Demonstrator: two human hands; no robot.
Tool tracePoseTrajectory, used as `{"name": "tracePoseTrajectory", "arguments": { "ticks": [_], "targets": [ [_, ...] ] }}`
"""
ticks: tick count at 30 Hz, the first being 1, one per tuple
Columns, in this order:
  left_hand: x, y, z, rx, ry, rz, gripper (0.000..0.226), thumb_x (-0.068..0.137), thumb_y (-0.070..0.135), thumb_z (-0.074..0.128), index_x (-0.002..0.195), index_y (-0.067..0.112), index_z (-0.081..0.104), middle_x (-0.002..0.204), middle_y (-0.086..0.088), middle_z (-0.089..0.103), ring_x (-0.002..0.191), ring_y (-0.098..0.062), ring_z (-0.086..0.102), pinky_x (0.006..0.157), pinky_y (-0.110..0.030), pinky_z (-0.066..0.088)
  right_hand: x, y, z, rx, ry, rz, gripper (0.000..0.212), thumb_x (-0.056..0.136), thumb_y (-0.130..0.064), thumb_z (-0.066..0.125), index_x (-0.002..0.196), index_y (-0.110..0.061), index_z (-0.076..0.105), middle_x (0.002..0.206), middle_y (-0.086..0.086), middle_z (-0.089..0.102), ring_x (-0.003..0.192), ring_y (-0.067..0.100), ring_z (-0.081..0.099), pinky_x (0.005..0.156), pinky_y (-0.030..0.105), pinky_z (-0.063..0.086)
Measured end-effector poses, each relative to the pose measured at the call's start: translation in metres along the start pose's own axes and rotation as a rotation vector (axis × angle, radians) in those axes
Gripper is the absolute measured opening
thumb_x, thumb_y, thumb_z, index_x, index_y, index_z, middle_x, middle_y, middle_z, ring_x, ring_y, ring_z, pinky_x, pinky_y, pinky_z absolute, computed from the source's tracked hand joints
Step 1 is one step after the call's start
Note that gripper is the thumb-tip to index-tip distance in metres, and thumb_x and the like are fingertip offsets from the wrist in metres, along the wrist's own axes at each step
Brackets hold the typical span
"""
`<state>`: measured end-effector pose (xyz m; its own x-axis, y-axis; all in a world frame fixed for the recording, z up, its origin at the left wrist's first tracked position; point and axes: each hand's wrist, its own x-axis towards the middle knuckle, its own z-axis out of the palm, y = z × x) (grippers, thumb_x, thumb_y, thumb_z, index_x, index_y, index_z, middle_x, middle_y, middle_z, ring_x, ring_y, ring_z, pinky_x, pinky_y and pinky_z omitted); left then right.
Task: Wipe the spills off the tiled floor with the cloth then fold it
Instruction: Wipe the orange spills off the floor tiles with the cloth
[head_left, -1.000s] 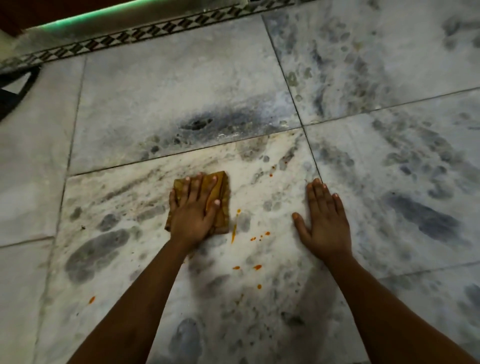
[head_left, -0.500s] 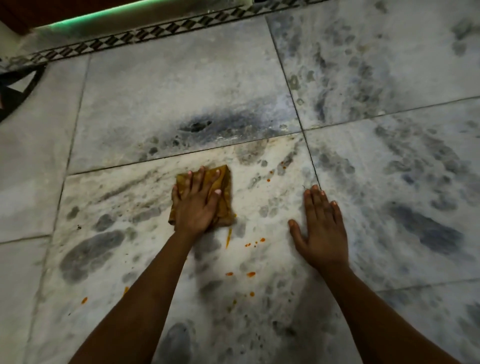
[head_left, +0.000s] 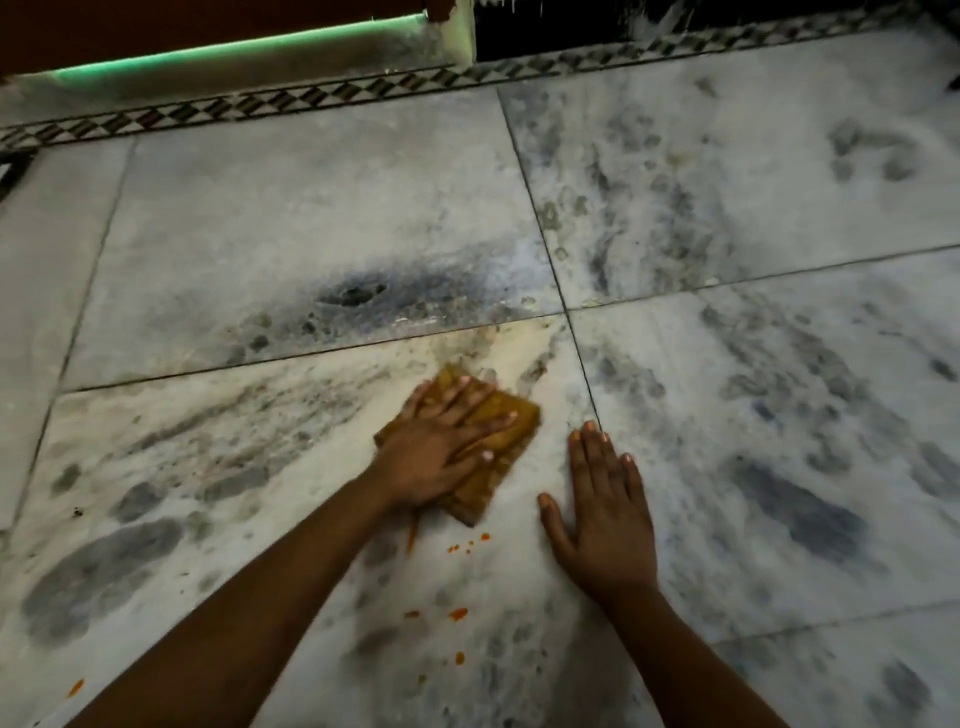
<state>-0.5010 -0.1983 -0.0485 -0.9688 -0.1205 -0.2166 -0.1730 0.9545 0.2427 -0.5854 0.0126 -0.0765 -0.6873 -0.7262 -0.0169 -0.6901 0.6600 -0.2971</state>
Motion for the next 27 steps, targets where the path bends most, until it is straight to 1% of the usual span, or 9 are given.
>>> {"name": "tracePoseTrajectory", "arguments": {
  "ticks": [3,6,8,11,14,17,20,23,27],
  "targets": [
    [0.023,-0.024,-0.013,0.02,0.011,-0.189,0.069,0.079,0.068,0.004,0.144,0.044,0.01,0.157,0.011,-0.002,0.145,-0.014,-0.004,0.113,-0.043,-0.006,0.0,0.0,0.002,-0.005,-0.001,0.0,0.071,0.089,-0.049,0.033,0.147,-0.008,0.027,0.154,0.009,0.022,0.143,0.018,0.019,0.115,0.038,0.013],
    [0.08,-0.009,-0.025,-0.024,0.038,-0.342,0.051,0.095,0.053,0.024,0.145,0.043,0.015,0.159,0.006,0.005,0.146,-0.018,-0.003,0.114,-0.047,-0.008,0.0,0.001,0.002,-0.008,-0.009,0.001,0.071,0.088,-0.049,0.034,0.146,-0.008,0.028,0.154,0.01,0.024,0.142,0.019,0.021,0.115,0.038,0.013],
    [0.094,0.012,-0.019,-0.017,0.062,-0.317,0.052,0.096,0.05,0.023,0.146,0.042,0.012,0.159,0.004,0.003,0.146,-0.019,-0.006,0.113,-0.049,-0.012,0.0,0.0,0.001,-0.008,-0.019,0.008,0.071,0.088,-0.049,0.034,0.146,-0.008,0.029,0.154,0.01,0.024,0.142,0.019,0.021,0.115,0.037,0.013],
    [0.059,0.032,-0.001,0.059,0.076,-0.161,0.058,0.087,0.056,0.005,0.144,0.044,-0.001,0.157,0.009,-0.006,0.145,-0.017,-0.009,0.111,-0.042,-0.017,0.0,0.0,0.001,-0.005,-0.013,0.009,0.071,0.088,-0.049,0.035,0.146,-0.008,0.03,0.153,0.01,0.026,0.142,0.019,0.023,0.114,0.038,0.015],
    [0.011,0.014,0.006,0.025,0.084,-0.095,0.056,0.085,0.055,0.005,0.14,0.045,-0.002,0.152,0.013,-0.005,0.145,-0.017,-0.003,0.112,-0.042,-0.011,0.0,0.0,0.001,-0.002,0.001,0.004,0.071,0.088,-0.049,0.034,0.145,-0.007,0.03,0.153,0.011,0.026,0.141,0.021,0.024,0.114,0.039,0.017],
    [0.026,-0.014,-0.003,0.018,0.087,-0.293,0.053,0.089,0.056,0.008,0.14,0.045,-0.003,0.158,0.008,-0.001,0.146,-0.02,-0.003,0.112,-0.049,-0.009,0.0,0.0,0.001,0.004,0.016,0.003,0.071,0.088,-0.048,0.034,0.145,-0.007,0.03,0.153,0.011,0.025,0.142,0.021,0.024,0.113,0.04,0.017],
    [0.084,-0.004,-0.02,-0.037,0.068,-0.475,0.052,0.098,0.046,0.021,0.148,0.038,0.006,0.159,0.003,-0.002,0.146,-0.022,-0.008,0.112,-0.054,-0.01,0.0,0.0,0.003,0.0,0.014,0.005,0.071,0.088,-0.048,0.034,0.145,-0.006,0.031,0.153,0.011,0.026,0.141,0.021,0.024,0.113,0.04,0.018],
    [0.107,0.044,-0.013,-0.013,0.064,-0.365,0.052,0.099,0.044,0.02,0.148,0.035,0.007,0.159,0.0,-0.002,0.146,-0.023,-0.007,0.113,-0.054,-0.012,0.0,0.0,0.003,-0.012,-0.002,0.008,0.07,0.088,-0.048,0.033,0.143,-0.005,0.034,0.153,0.012,0.026,0.141,0.021,0.024,0.113,0.041,0.018],
    [0.059,0.058,0.011,0.05,0.107,-0.182,0.06,0.086,0.05,0.002,0.146,0.041,0.005,0.159,0.006,0.002,0.146,-0.02,-0.003,0.112,-0.046,-0.012,0.0,-0.001,0.002,-0.013,0.003,0.001,0.07,0.088,-0.048,0.033,0.142,-0.004,0.036,0.151,0.014,0.029,0.14,0.023,0.027,0.113,0.041,0.019]
  ]
}}
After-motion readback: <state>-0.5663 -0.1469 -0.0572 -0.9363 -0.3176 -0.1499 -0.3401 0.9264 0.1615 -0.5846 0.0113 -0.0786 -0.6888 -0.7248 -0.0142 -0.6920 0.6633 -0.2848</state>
